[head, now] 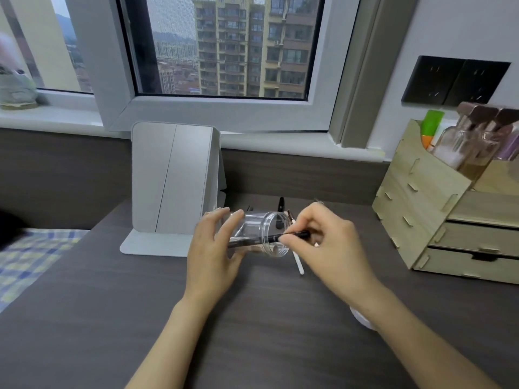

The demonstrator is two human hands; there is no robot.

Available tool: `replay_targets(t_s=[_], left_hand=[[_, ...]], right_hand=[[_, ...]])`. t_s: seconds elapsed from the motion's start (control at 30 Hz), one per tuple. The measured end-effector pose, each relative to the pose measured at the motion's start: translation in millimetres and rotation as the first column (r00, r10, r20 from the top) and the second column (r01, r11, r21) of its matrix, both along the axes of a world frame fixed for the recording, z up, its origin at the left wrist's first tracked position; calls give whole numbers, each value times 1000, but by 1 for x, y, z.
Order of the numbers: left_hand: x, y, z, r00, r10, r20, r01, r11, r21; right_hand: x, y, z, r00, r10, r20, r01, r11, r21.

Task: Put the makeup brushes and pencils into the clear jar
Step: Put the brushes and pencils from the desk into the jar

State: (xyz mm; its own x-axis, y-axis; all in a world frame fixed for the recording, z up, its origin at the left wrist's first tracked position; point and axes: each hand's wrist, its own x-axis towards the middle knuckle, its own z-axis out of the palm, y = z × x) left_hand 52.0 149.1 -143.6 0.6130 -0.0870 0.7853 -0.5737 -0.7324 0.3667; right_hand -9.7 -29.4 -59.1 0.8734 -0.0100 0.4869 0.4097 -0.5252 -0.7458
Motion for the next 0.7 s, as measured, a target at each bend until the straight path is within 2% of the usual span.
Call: replay_targets(t_s=[0.17,0.37,0.43,0.47,0.5,0.53,0.57,0.6,0.67,0.7], left_hand=[[1,1,-2,1000,-9,-23,8,999,-45],[4,3,-5,999,23,-43,-27,995,-95],[4,2,-5,999,20,-45,-24,996,-90],[4,3,-5,999,20,-48,-24,996,-91],[5,3,-5,998,22,-51,-27,995,-94],[5,4,-5,998,28,-54,-34,994,-101],[6,4,-5,998,37,-55,-43,993,-108],[6,5,-5,997,45,-55,-51,992,-116],[7,5,-5,997,58,-57,-65,990,-127],[6,5,-4,996,64,-61,-71,989,-129]], right_hand=[[17,14,-34,965,-79,250,117,983,-139],[23,5,-41,916,175,360,-20,918,-395],[23,-3,-39,923,235,305,-115,924,-365],[22,-8,-37,938,229,261,-161,952,-259],[23,-14,-35,957,186,221,-168,981,-98],[28,-22,-35,979,90,181,-105,992,76],[37,-31,-36,990,-60,127,34,979,199],[52,-43,-41,968,-242,69,223,951,212],[84,-71,-54,851,-525,12,525,850,-36],[99,-82,-60,807,-590,6,579,789,-203]])
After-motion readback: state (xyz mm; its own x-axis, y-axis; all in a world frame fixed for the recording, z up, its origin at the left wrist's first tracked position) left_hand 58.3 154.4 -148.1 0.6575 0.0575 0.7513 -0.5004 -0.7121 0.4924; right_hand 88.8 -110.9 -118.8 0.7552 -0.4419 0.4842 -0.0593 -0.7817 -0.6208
